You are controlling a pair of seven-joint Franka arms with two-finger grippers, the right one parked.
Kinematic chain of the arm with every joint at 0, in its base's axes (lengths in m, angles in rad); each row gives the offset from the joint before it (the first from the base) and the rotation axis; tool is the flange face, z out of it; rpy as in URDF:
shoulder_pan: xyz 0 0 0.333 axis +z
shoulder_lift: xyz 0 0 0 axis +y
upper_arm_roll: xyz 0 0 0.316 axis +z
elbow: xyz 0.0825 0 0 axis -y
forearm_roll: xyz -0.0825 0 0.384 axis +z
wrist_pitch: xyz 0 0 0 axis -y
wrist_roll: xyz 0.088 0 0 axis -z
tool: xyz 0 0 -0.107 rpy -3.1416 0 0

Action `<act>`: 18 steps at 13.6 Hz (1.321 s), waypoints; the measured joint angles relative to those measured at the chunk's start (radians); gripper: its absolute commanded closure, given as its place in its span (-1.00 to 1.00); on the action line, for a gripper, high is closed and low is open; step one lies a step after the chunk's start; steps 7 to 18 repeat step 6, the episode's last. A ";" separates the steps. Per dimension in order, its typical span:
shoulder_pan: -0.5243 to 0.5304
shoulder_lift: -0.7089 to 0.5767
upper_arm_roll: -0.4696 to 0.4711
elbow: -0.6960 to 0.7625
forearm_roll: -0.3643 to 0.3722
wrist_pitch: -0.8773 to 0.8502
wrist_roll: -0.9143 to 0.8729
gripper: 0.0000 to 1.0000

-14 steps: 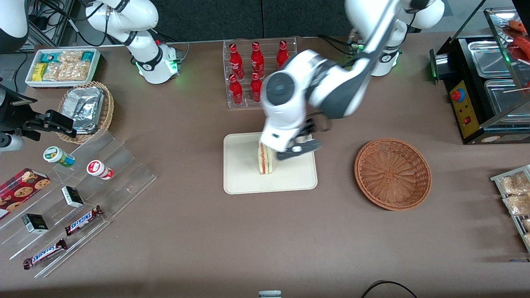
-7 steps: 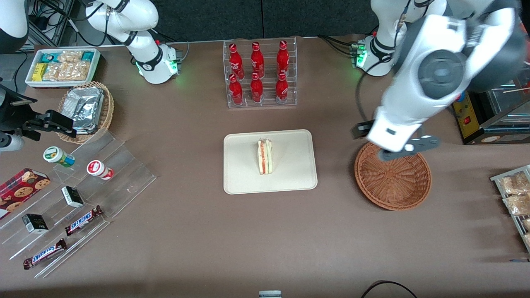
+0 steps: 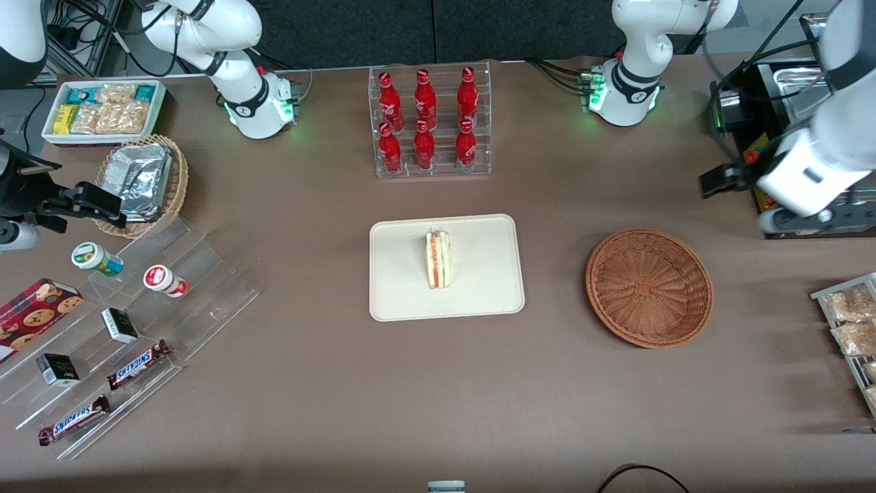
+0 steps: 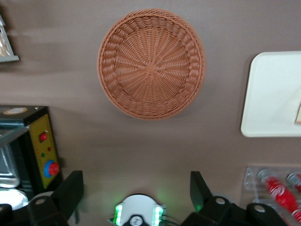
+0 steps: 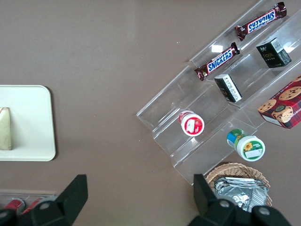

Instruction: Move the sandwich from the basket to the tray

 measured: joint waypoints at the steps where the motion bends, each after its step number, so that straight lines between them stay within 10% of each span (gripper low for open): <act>1: 0.020 -0.013 0.000 -0.008 0.000 -0.005 0.045 -0.99; 18: 0.034 -0.038 -0.010 0.001 -0.001 -0.021 0.085 -0.99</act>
